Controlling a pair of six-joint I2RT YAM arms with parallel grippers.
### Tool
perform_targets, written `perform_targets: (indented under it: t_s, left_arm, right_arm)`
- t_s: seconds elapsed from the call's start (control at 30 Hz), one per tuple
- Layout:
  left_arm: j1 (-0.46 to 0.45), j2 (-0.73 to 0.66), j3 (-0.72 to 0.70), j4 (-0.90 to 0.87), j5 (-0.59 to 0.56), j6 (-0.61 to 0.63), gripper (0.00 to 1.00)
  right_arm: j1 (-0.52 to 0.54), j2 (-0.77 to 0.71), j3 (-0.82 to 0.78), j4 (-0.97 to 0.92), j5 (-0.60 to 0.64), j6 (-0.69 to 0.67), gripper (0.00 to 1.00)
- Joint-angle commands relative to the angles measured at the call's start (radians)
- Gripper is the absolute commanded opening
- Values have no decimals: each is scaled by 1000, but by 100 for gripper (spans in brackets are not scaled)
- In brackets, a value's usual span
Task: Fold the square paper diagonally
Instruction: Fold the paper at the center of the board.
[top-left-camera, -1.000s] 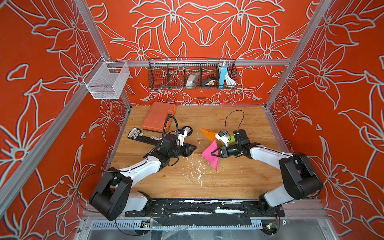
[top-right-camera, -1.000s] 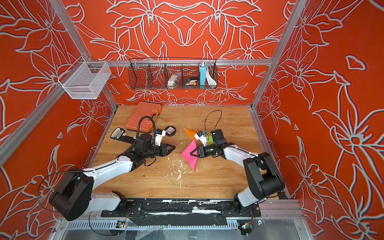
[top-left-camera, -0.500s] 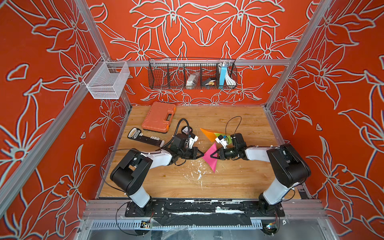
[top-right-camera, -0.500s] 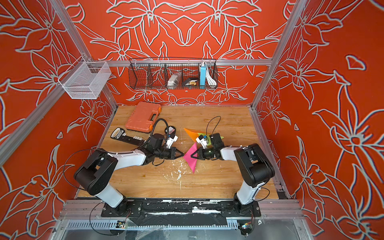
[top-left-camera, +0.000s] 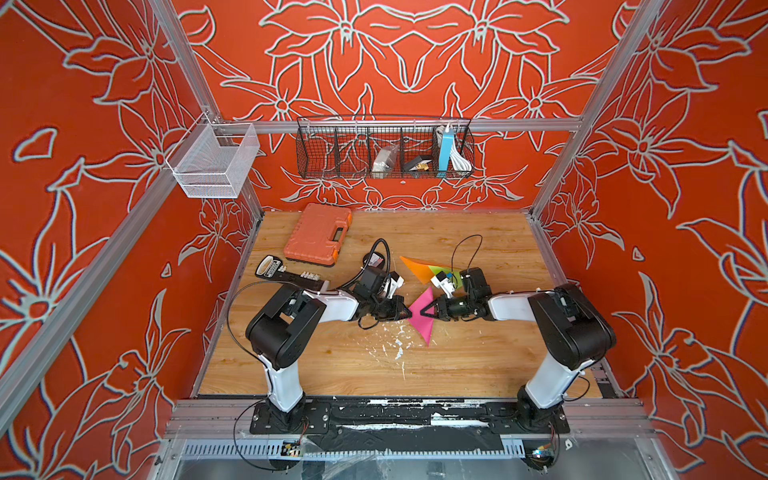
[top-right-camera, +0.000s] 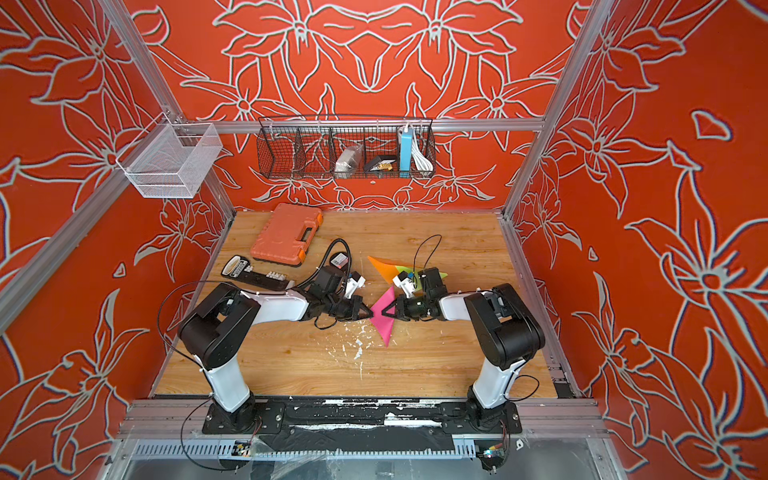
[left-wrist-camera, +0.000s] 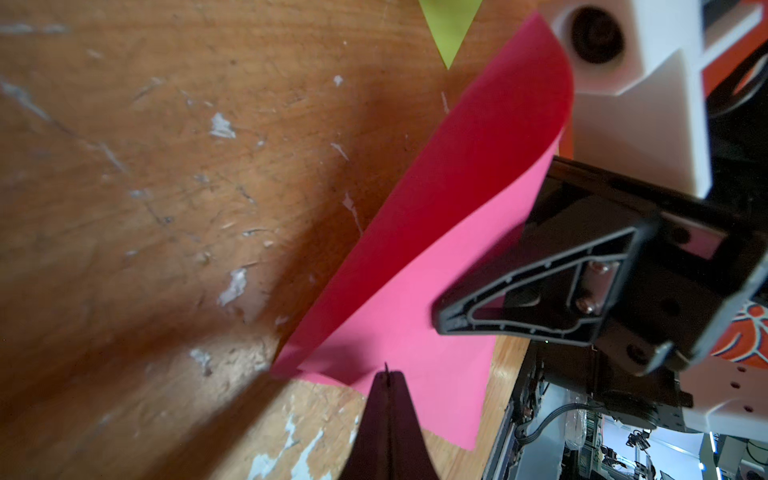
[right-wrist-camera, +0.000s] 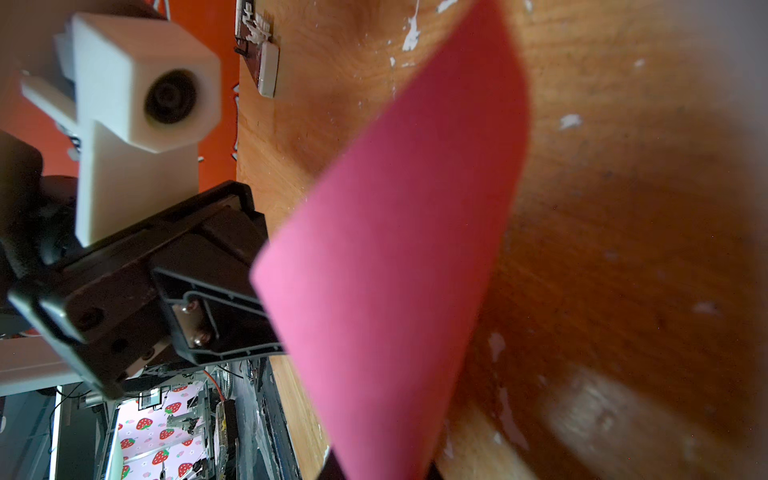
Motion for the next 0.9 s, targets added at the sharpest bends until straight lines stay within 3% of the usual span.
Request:
perform_targets:
  t_s: [0.0, 0.23, 0.87]
  left_arm:
    - [-8, 26, 29, -30, 1, 13, 1]
    - [-14, 64, 57, -21, -4, 8, 1]
    - [-38, 176, 149, -195, -60, 12, 0]
  right_arm:
    - [0, 33, -3, 12, 21, 14, 11]
    - [2, 45, -12, 7, 31, 14, 13]
    - [2, 47, 19, -88, 94, -5, 32]
